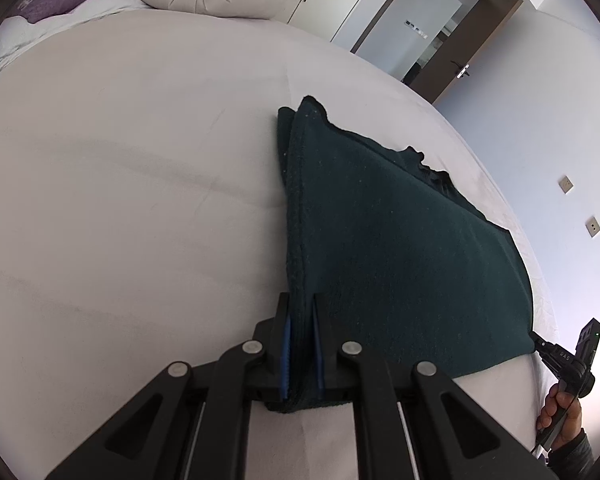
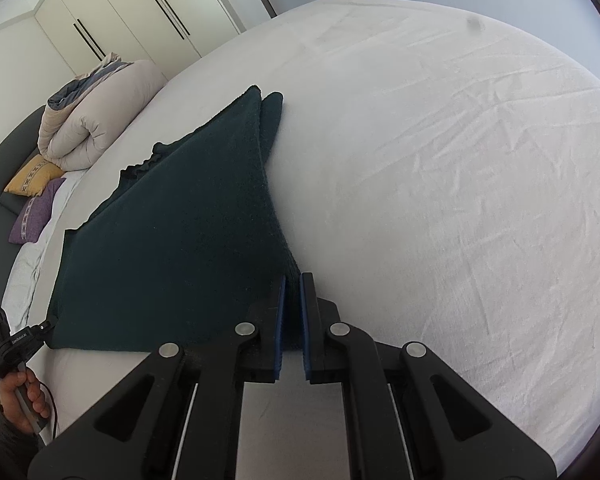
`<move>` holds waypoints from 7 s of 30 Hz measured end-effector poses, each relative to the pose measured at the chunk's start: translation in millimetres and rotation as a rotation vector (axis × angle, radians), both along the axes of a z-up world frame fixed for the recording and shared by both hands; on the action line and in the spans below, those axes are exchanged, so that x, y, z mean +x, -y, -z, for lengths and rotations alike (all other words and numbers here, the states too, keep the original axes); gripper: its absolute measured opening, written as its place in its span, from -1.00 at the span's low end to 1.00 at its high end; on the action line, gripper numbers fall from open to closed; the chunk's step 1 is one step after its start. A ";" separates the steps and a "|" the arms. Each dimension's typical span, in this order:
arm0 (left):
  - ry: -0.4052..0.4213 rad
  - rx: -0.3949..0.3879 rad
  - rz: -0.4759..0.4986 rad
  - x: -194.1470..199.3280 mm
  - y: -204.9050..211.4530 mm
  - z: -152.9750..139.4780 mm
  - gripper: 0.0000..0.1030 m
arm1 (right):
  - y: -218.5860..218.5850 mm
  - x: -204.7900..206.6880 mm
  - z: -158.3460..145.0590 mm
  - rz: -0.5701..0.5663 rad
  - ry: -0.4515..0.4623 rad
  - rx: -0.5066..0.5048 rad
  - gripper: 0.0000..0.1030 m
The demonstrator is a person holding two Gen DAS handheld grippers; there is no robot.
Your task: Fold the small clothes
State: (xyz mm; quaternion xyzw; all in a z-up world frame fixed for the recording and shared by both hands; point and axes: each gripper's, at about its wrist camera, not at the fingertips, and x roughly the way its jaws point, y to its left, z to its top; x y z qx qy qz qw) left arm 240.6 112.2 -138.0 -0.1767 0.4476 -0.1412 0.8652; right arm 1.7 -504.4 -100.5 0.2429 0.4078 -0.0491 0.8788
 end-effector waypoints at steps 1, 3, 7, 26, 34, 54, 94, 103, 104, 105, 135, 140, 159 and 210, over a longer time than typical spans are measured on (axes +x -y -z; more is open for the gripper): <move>-0.001 0.001 -0.003 -0.7 -0.1 0.4 -0.83 | -1.2 0.5 0.2 -0.003 -0.001 -0.004 -0.86; -0.005 0.025 -0.014 -1.2 0.7 -0.2 -0.78 | -2.6 3.1 1.8 -0.010 -0.008 -0.004 -0.85; 0.050 0.123 -0.044 -18.7 9.5 -22.7 -0.47 | -3.2 -1.8 -10.6 0.016 -0.035 -0.028 -0.59; 0.252 0.367 -0.009 -112.2 75.8 -134.6 0.66 | -62.3 -83.6 -84.9 0.021 0.163 0.009 -0.05; 0.240 0.376 -0.008 -107.1 78.5 -133.4 0.66 | -76.5 -90.0 -95.0 -0.023 0.177 0.022 -0.05; 0.152 0.224 0.096 12.4 113.8 -71.0 0.73 | -169.2 55.4 -65.6 -0.287 0.102 0.169 -0.05; -0.048 -0.235 -0.094 32.2 -16.5 0.2 0.82 | -214.2 236.0 -6.7 -0.351 -0.007 0.410 0.21; -0.150 -0.228 -0.062 42.4 -4.8 2.5 0.72 | -160.3 227.4 9.2 -0.165 0.048 0.504 0.22; -0.172 -0.223 -0.050 45.2 -1.9 2.8 0.69 | -159.3 225.7 7.3 -0.176 0.057 0.532 0.23; -0.189 -0.223 -0.037 47.5 1.1 2.5 0.67 | -160.6 221.8 4.2 -0.199 0.065 0.552 0.23; -0.145 -0.387 0.211 53.7 154.0 -85.5 -0.83 | -111.4 204.2 22.8 -0.284 0.087 0.977 0.49; -0.168 -0.376 0.364 53.2 256.6 -74.9 -0.83 | -59.7 193.7 22.4 -0.236 0.135 1.051 0.57; -0.125 -0.388 0.296 28.9 196.9 -32.6 0.38 | -42.5 204.0 11.3 -0.247 -0.078 0.714 -0.07; 0.084 -0.092 0.352 6.2 229.3 -60.5 0.84 | 46.7 93.1 -29.3 -0.081 0.017 0.271 0.19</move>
